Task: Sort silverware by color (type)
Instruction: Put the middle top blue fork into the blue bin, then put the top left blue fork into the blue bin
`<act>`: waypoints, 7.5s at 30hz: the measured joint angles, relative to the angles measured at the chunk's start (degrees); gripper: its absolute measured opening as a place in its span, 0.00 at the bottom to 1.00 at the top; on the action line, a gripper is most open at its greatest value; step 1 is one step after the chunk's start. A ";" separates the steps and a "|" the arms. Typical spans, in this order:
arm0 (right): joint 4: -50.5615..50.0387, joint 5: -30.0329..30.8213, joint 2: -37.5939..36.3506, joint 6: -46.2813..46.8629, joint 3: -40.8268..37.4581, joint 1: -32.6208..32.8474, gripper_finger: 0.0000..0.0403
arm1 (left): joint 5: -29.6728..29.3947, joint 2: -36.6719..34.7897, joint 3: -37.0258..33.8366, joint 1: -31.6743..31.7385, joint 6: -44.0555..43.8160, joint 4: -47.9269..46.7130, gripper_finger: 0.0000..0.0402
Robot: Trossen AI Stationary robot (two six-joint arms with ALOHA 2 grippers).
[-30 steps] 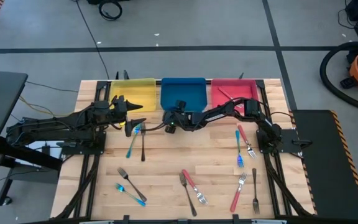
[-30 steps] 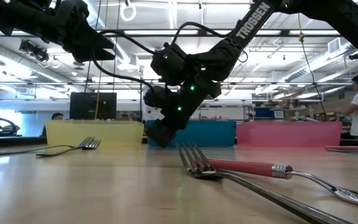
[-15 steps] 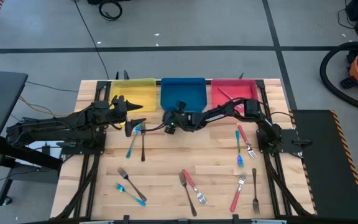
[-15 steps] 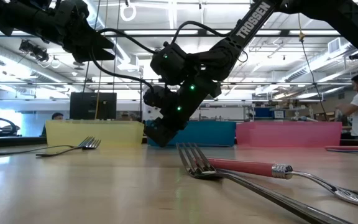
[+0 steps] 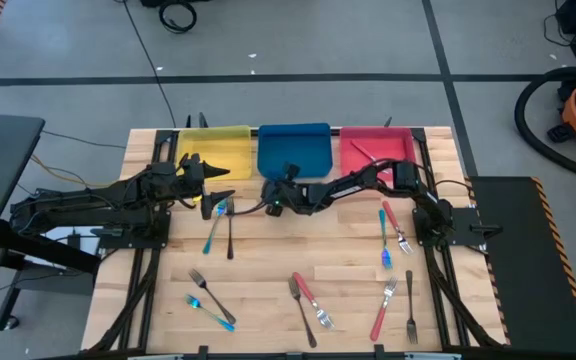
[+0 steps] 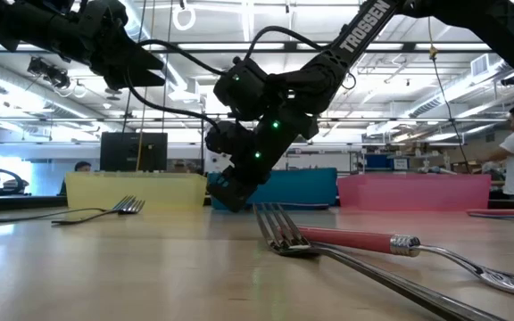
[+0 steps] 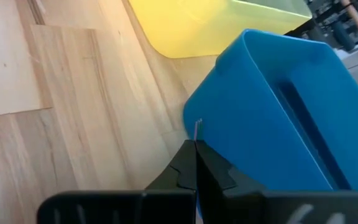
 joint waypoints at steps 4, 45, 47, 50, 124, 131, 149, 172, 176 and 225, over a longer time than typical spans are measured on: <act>-0.25 2.28 -0.07 -0.26 0.00 0.79 0.00 | 0.00 0.00 0.00 0.00 -0.02 0.02 0.76; -24.41 4.25 -7.56 12.26 8.24 6.53 0.00 | 0.00 -0.02 0.02 0.02 -0.07 0.05 0.76; -26.27 4.55 -7.69 12.24 9.83 6.74 0.00 | -0.02 0.00 0.02 0.02 -0.06 0.06 0.76; -29.05 4.83 -8.09 11.77 12.17 6.79 0.00 | -0.01 -0.02 0.02 0.03 -0.07 0.11 0.76; -28.69 -19.37 -23.03 -3.88 15.52 -9.85 0.16 | -13.33 0.15 0.04 -0.07 -0.96 -1.93 0.76; -29.12 -21.10 -31.58 -3.80 15.54 -8.90 0.16 | -13.36 0.50 0.04 -0.07 -6.23 -2.31 0.76; -31.50 -34.02 -42.30 -3.83 15.52 -8.90 0.16 | -1.98 0.76 3.81 7.35 -26.33 -11.03 0.76; -32.45 -36.51 -42.77 -4.44 15.52 -8.85 0.16 | 18.71 12.10 5.99 23.81 -29.71 -28.82 0.76; -33.39 -36.51 -42.77 -4.44 15.52 -8.85 0.16 | 18.52 14.80 5.99 23.58 -27.56 -28.81 0.76; -41.85 -37.99 -42.73 -2.91 15.47 -8.85 0.16 | 24.12 37.92 5.86 23.65 -16.85 -19.96 0.49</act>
